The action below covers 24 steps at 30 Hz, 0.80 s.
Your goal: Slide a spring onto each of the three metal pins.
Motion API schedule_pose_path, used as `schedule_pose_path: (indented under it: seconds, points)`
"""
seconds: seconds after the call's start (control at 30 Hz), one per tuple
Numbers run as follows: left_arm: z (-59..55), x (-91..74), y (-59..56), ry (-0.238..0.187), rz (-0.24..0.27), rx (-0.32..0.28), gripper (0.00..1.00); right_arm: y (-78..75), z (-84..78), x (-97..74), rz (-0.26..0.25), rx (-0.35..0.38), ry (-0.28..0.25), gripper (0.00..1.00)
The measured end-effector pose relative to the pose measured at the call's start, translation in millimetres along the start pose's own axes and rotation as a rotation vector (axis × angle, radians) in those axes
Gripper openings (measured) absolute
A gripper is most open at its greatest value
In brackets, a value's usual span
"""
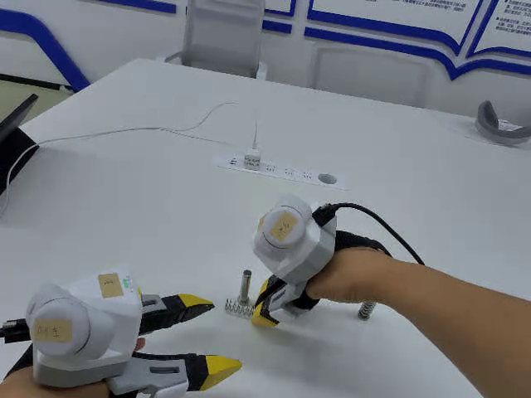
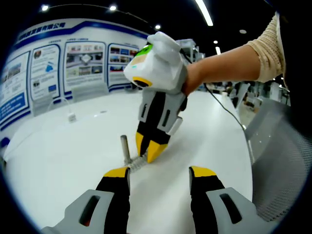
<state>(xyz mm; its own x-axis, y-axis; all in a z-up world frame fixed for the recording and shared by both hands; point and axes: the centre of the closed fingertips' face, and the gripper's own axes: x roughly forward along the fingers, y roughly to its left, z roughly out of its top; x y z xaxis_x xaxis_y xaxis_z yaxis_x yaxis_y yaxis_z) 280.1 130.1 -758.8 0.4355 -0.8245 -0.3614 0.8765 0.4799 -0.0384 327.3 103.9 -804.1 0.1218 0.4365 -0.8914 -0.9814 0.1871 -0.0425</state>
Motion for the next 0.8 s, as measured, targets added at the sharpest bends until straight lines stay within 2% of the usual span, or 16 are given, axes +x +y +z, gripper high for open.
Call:
schedule_pose_path:
  seconds: [0.27,0.8]
  points:
    - [3.1,2.1,-2.4,-0.002,-0.008,0.012,0.49,6.8,-2.2,-13.7,0.009,0.001,-0.012,0.12]
    - [13.8,10.8,-15.1,-0.004,-0.040,0.052,0.48,34.1,-9.2,-44.6,0.033,-0.089,0.004,0.12]
